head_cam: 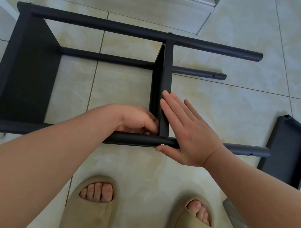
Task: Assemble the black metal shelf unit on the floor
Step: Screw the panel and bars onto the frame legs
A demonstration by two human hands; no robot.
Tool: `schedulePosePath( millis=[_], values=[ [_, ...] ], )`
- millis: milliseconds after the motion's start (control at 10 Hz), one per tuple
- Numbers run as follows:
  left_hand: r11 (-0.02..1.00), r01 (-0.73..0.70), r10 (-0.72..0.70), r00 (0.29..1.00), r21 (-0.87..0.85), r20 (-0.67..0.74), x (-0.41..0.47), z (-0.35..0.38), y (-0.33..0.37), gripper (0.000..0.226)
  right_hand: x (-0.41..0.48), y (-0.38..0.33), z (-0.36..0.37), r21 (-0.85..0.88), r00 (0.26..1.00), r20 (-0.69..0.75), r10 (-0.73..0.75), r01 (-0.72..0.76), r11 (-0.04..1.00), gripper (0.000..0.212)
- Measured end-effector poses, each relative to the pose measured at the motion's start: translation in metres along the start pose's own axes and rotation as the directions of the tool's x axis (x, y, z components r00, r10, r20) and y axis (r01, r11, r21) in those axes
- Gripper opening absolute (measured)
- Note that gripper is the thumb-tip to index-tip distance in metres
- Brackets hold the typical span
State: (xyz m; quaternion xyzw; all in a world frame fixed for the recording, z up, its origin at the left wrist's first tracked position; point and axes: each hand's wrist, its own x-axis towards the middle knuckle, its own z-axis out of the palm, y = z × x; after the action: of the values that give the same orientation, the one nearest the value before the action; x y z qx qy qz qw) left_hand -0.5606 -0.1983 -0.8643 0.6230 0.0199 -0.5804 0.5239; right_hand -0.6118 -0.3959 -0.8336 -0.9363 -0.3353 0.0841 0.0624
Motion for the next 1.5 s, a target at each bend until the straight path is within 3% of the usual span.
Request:
schedulePosePath(
  millis=[100,300,500,800,1000,1300,1400,1500],
  values=[
    [0.999,-0.016,0.017,0.999,-0.035,0.027,-0.0006,-0.0019,0.0001,0.019,0.0,0.0002,0.0006,-0.003,1.0,-0.001,-0.002,0.002,1.0,0.1],
    [0.991,0.01,0.005,0.994,-0.13,0.112,-0.0024,-0.0006,0.0019,0.018,0.0002,0.0008,0.0006,-0.003,1.0,-0.001,-0.003,0.003,1.0,0.1],
    [0.999,-0.024,0.025,0.999,-0.038,0.033,-0.0024,0.0008,0.0006,0.021,0.0,0.0002,0.0004,0.002,1.0,-0.003,0.0,0.0,1.0,0.099],
    [0.985,-0.053,0.066,0.995,-0.163,0.08,-0.0025,-0.001,0.0005,0.021,0.0001,0.0001,0.0013,-0.011,1.0,0.005,0.001,-0.001,1.0,0.1],
    [0.999,-0.04,0.039,0.998,0.022,0.039,-0.002,0.0008,0.0001,0.015,-0.0001,0.0003,0.0005,-0.003,1.0,-0.004,-0.001,0.001,1.0,0.1],
    [0.99,-0.071,0.08,0.994,-0.123,0.074,-0.0017,-0.0014,0.0004,0.022,0.0,0.0,-0.0006,-0.007,1.0,0.009,0.002,-0.002,1.0,0.1],
    [0.991,-0.053,0.062,0.995,-0.127,0.073,-0.0012,0.0005,0.0,0.02,0.0001,0.0,-0.0004,-0.004,1.0,0.011,0.002,-0.002,1.0,0.1],
    [0.998,-0.056,0.056,0.998,0.0,0.029,-0.0006,0.0011,-0.0007,0.02,0.0,-0.0002,0.0,0.004,1.0,0.001,0.001,-0.001,1.0,0.099]
  ],
)
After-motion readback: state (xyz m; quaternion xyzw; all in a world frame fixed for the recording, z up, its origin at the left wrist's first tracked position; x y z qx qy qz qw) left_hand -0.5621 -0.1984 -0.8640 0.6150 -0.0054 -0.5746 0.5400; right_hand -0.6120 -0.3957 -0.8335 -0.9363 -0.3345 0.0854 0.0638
